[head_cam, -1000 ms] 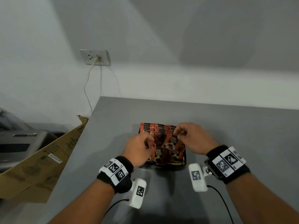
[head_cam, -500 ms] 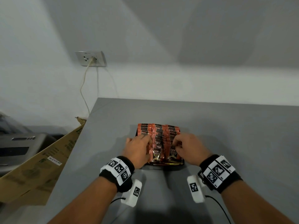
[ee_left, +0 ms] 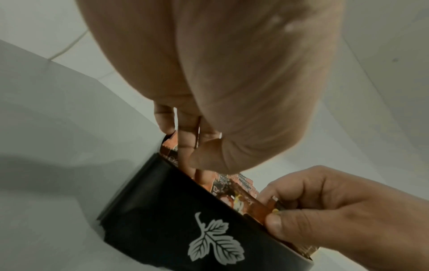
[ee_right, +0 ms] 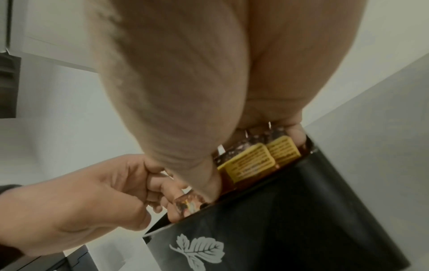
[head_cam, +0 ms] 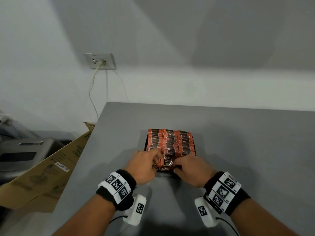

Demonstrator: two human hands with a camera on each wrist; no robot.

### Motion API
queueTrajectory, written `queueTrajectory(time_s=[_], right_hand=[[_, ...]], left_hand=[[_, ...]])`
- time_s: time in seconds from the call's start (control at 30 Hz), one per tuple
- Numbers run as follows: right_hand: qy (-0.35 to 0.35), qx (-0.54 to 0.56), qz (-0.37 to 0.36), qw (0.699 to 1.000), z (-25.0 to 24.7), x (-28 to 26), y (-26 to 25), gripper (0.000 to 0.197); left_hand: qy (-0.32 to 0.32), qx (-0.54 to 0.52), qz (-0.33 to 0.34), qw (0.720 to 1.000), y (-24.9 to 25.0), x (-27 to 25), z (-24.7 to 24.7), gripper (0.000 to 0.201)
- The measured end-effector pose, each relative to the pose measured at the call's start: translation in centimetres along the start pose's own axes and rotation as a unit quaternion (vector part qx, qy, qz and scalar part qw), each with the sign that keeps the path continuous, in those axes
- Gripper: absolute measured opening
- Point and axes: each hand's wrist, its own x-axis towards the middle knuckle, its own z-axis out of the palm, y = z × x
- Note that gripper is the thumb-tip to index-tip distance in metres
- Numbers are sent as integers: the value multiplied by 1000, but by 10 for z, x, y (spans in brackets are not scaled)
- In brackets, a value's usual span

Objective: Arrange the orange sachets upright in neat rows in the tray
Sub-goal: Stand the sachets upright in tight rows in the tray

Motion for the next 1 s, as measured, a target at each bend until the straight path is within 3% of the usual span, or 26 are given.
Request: queueTrajectory(time_s=[0.2,0.4,0.47,0.57,0.63,0.73,0.8,1.0], right_hand=[[15,17,2,1000,2,-1,4,23],[61,138,30,988,-28,-15,10,18],[110,183,40,976,-37,-18,14,18],[192,295,54,934,-44,-19,15,19],[210,362,60,906,-47,-17,10,20],[201,431,57,878,-49,-13,-2,19],[190,468,49,862,-50,-10,-12,21],[109,600,64,790,-50,-7,-27,18]], left_hand=[[-4,25,-4,1000,0,-3,3,48],[-7,18,-16,1000,-2,-3,3,46],[-3,-2,-18,1000,0,-3,1,43],[15,-82,-31,996,8,-4,-5,34],[44,-165,-34,985,17,0,-12,31],[83,-307,-8,948,37,7,-24,46],[101,-362,-7,927,46,15,-29,42],[174,-374,-26,910,48,30,-29,24]])
